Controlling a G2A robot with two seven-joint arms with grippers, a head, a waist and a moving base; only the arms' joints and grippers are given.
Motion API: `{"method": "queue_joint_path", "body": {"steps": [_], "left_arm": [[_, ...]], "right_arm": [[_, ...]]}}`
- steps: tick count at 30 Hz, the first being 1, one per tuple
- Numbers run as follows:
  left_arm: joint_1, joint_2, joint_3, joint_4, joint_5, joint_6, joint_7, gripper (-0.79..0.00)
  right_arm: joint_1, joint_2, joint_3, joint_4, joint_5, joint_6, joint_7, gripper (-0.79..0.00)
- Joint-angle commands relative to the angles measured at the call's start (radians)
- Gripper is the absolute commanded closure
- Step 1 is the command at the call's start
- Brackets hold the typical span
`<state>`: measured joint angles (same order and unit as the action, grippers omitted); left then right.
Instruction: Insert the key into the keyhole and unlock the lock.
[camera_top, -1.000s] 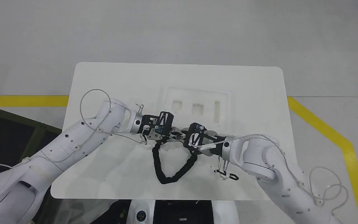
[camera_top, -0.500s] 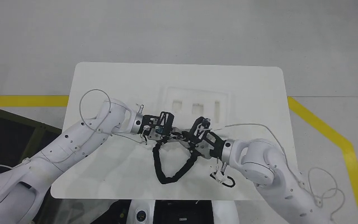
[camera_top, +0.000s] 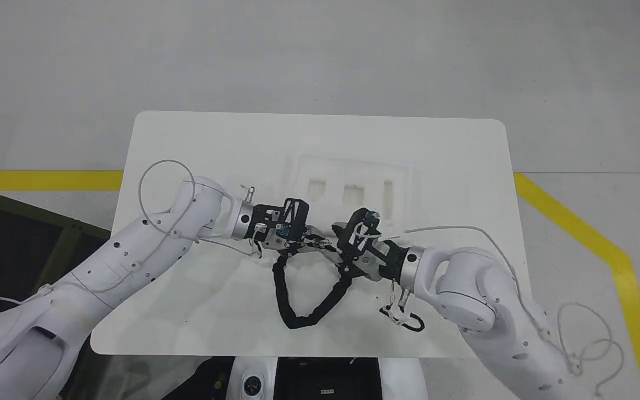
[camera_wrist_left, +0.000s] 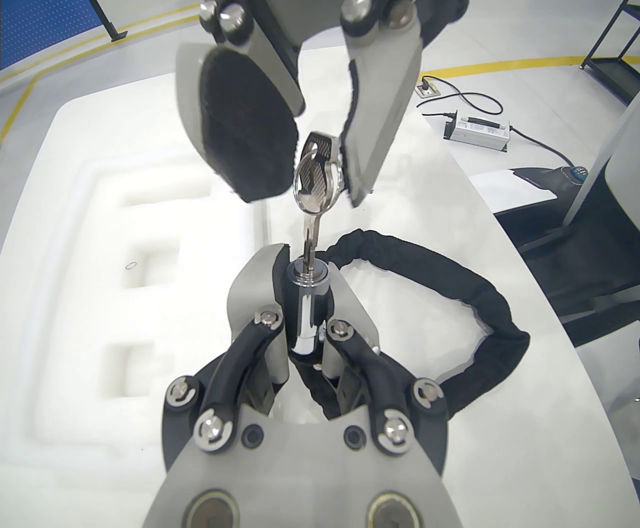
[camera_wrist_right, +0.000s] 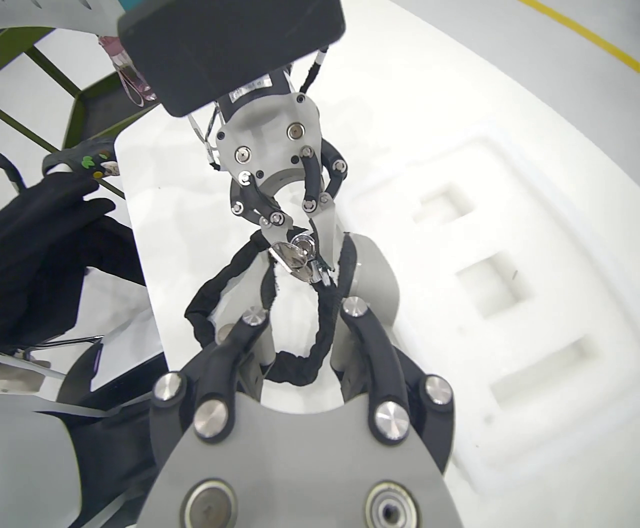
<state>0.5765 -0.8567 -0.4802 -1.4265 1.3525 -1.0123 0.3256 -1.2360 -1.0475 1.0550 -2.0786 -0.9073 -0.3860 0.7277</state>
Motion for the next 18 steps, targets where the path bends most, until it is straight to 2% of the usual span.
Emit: {"method": "queue_joint_path", "body": {"steps": [1, 3, 5, 8, 11, 12, 13, 14, 18], "left_arm": [[0.001, 0.000, -0.001, 0.000, -0.001, 0.000, 0.000, 0.000], [0.002, 0.000, -0.001, -0.002, -0.002, 0.000, -0.002, 0.000], [0.001, -0.001, 0.000, -0.004, -0.002, 0.000, -0.004, 0.000], [0.000, -0.001, 0.001, -0.005, -0.002, 0.000, -0.006, 0.000], [-0.001, -0.001, 0.003, -0.004, -0.002, 0.000, -0.005, 0.000], [-0.001, -0.002, 0.003, -0.004, -0.003, 0.000, -0.005, 0.000], [-0.002, -0.002, 0.004, -0.004, -0.003, 0.000, -0.005, 0.000], [-0.002, -0.002, 0.004, -0.004, -0.003, 0.000, -0.005, 0.000], [-0.003, -0.001, 0.005, -0.002, -0.005, 0.000, -0.004, 0.000]], "right_arm": [[-0.001, 0.003, 0.003, -0.013, -0.035, -0.029, -0.001, -0.646], [-0.004, 0.004, 0.002, -0.029, -0.063, -0.039, -0.001, -0.554], [-0.002, 0.004, -0.002, -0.034, -0.085, -0.049, 0.002, -0.382], [0.015, 0.003, -0.017, -0.031, -0.104, -0.074, 0.007, -0.363], [0.041, -0.001, -0.037, -0.024, -0.131, -0.093, 0.000, -0.277], [0.047, -0.003, -0.042, -0.022, -0.137, -0.093, -0.007, -0.191], [0.054, -0.004, -0.047, -0.020, -0.146, -0.096, -0.007, -0.046], [0.059, -0.005, -0.051, -0.019, -0.155, -0.095, -0.004, 0.000], [0.071, -0.008, -0.059, -0.018, -0.155, -0.087, 0.009, 0.000]]}}
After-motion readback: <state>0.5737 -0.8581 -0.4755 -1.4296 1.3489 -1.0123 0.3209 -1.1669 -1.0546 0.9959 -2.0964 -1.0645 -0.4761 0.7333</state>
